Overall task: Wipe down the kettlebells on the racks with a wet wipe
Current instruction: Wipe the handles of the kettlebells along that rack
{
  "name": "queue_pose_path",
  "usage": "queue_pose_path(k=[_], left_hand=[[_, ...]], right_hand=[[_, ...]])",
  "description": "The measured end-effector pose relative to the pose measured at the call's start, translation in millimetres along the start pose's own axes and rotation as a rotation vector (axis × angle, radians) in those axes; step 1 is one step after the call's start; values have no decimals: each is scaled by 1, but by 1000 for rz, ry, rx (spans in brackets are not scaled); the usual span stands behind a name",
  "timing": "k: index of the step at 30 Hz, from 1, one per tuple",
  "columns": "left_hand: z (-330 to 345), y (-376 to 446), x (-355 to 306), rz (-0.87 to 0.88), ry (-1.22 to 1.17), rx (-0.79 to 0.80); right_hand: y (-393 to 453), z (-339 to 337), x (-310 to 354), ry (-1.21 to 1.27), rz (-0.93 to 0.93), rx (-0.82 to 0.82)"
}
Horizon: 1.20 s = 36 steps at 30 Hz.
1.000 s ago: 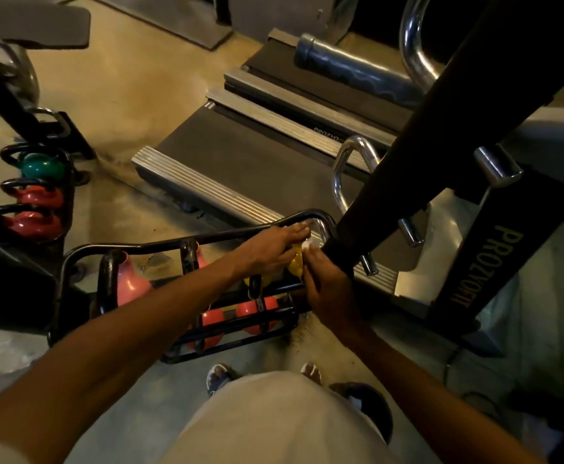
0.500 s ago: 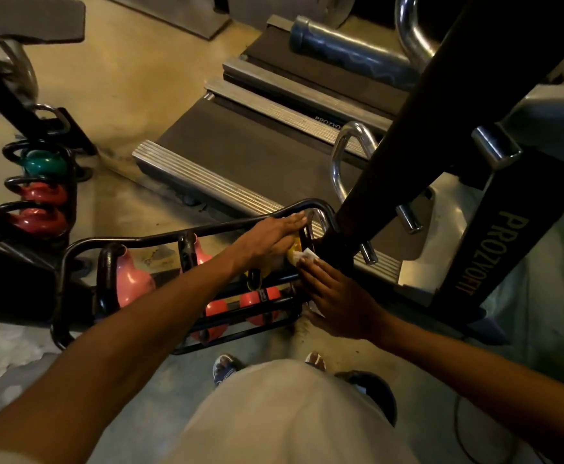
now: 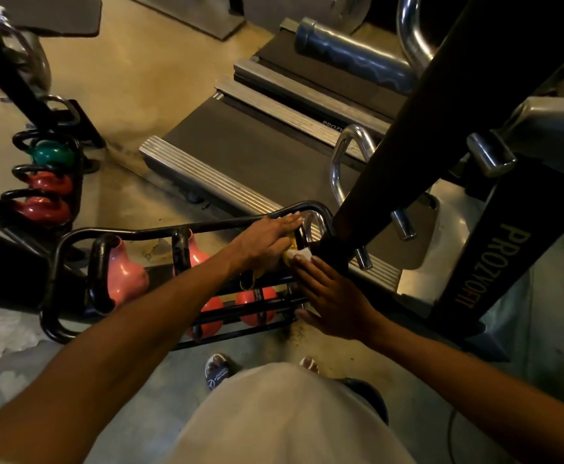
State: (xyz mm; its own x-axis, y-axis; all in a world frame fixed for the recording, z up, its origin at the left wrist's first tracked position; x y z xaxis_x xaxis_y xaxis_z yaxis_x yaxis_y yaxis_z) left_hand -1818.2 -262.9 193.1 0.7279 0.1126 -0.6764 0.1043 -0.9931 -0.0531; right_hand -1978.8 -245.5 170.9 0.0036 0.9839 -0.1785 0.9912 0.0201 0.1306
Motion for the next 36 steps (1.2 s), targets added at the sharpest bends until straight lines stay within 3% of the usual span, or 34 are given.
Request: queue_pose_path(k=[4, 10, 15, 19, 25, 30, 36], left_hand=[[1, -1, -3, 7, 4, 2], [1, 0, -1, 3, 34, -27], [-1, 0, -1, -16, 23, -48], [1, 1, 0, -19, 22, -42], [6, 3, 6, -32, 93, -43], [7, 3, 9, -34, 123, -67], [10, 5, 11, -17, 150, -88]], right_hand=[[24, -21, -17, 276, 259, -136], [50, 13, -35, 1135, 895, -164], [41, 27, -65, 1623, 1245, -250], [13, 32, -55, 1706, 1318, -103], [30, 28, -73, 1823, 1503, -318], [7, 40, -60, 1520, 1357, -158], [10, 18, -81, 1178, 1252, -344]])
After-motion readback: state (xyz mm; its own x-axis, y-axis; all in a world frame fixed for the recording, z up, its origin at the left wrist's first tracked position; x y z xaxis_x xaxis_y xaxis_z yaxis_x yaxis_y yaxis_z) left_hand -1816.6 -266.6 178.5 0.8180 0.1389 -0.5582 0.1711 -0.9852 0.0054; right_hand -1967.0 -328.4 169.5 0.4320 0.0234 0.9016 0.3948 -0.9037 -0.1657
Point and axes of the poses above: each hand's wrist, its own y-axis towards the middle knuckle, its own z-axis out of the palm, x = y × z, the point moved 9 cm from there along y, towards the middle knuckle, and after that the axes turned 6 degrees about -x, right-handed, at the moved point
